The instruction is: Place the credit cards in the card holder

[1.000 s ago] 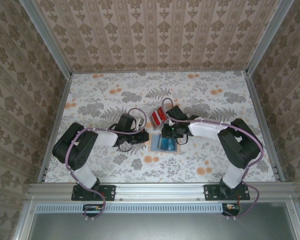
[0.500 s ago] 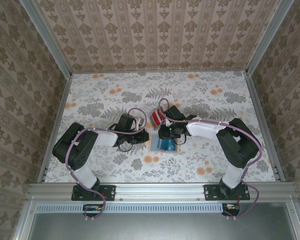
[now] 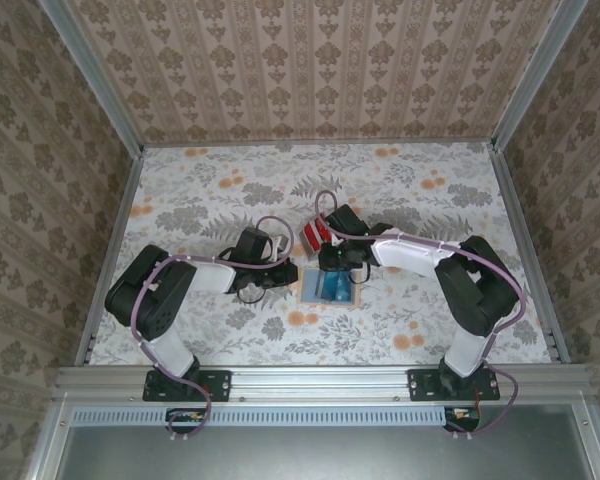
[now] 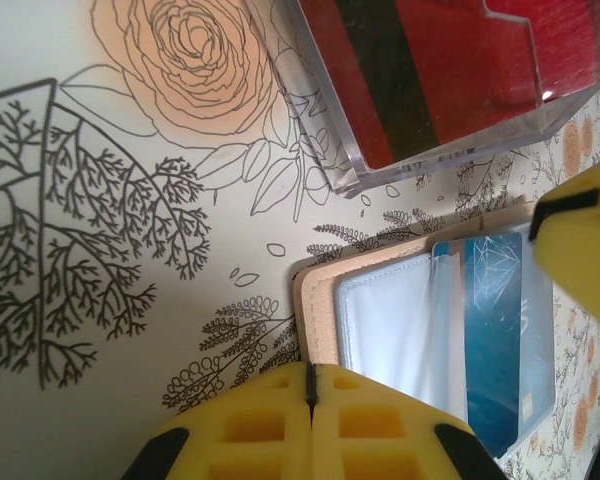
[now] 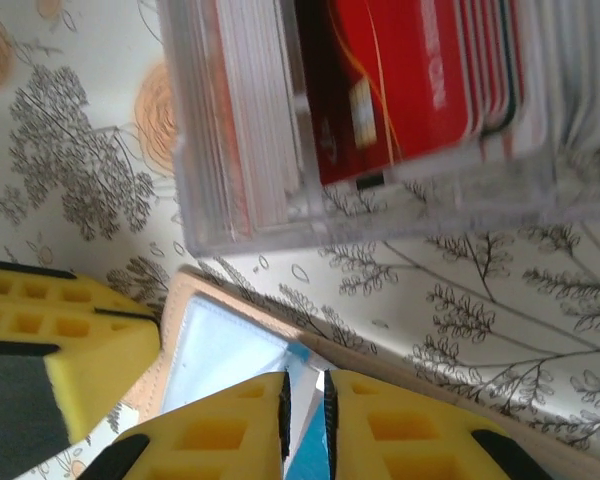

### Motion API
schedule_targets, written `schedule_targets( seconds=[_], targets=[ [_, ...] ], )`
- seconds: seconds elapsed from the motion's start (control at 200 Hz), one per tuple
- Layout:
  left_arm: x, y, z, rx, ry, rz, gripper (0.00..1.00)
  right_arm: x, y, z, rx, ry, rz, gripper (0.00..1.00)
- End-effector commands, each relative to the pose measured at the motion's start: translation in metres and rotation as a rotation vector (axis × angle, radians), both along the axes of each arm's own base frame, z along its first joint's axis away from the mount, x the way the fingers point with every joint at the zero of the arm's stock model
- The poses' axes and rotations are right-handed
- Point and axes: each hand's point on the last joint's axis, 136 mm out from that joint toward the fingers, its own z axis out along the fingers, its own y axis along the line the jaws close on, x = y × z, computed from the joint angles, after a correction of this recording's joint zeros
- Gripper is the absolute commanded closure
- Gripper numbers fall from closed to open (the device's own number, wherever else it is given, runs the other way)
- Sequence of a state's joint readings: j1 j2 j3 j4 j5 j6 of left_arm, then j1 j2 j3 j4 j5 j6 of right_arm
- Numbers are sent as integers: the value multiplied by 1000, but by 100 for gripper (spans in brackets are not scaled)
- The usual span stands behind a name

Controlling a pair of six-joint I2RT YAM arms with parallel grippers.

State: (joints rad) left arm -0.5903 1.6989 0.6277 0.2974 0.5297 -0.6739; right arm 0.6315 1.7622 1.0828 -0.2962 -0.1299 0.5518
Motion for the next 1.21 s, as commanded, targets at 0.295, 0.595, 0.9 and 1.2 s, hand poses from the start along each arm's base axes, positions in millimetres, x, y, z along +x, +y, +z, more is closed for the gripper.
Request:
schedule_targets(
  seconds=[0.295, 0.595, 0.9, 1.2],
  targets=[
    [-40, 11, -35, 80, 147, -36, 100, -6, -2, -30, -152, 39, 50, 80],
    [-39, 9, -34, 74, 145, -35, 100, -15, 17, -21, -96, 57, 115, 80],
    [-38, 8, -34, 71, 142, -36, 100, -17, 14, -15, -93, 54, 110, 80],
    [-37, 6, -33, 67, 140, -43, 100, 5, -1, -11, -205, -19, 59, 80]
  ],
)
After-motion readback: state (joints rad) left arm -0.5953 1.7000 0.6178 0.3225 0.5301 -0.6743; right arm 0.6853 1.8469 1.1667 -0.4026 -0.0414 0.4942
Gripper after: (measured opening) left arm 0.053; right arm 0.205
